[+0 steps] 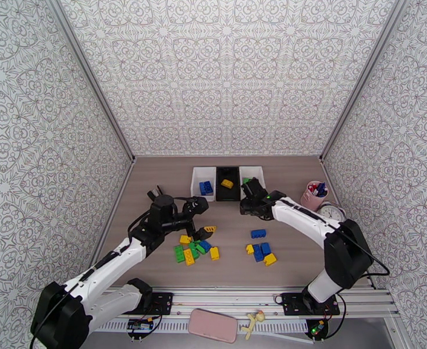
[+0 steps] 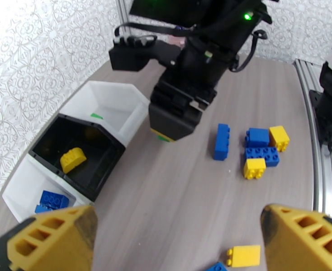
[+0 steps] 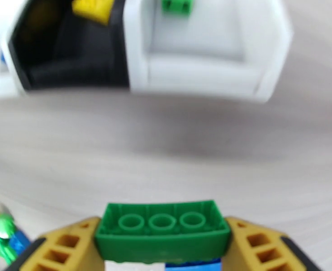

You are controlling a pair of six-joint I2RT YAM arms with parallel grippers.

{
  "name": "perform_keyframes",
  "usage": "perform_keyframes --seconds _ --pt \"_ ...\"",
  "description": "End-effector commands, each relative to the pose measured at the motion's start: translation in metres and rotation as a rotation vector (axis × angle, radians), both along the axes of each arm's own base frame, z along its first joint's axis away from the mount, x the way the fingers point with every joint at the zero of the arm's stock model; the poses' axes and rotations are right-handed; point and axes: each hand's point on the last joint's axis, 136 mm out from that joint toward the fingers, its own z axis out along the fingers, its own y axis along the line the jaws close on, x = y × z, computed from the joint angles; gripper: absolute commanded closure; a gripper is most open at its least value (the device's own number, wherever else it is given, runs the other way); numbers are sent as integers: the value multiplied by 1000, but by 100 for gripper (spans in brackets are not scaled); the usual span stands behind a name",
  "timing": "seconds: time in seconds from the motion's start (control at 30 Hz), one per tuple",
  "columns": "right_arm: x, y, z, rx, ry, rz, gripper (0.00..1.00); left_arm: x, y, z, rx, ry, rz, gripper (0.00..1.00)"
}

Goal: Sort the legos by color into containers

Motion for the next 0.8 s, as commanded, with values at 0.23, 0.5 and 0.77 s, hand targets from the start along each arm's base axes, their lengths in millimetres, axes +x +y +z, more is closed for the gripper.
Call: perform_keyframes --seconds 0.23,0.5,0.77 --pt "105 -27 44 -74 -229 -43 45 4 -24 18 -106 -25 94 0" --pt "164 -22 24 -87 -247 -55 45 -1 -26 17 -107 -16 96 0" --pt "177 -21 32 -122 -268 -8 32 9 -15 14 -86 -25 187 0"
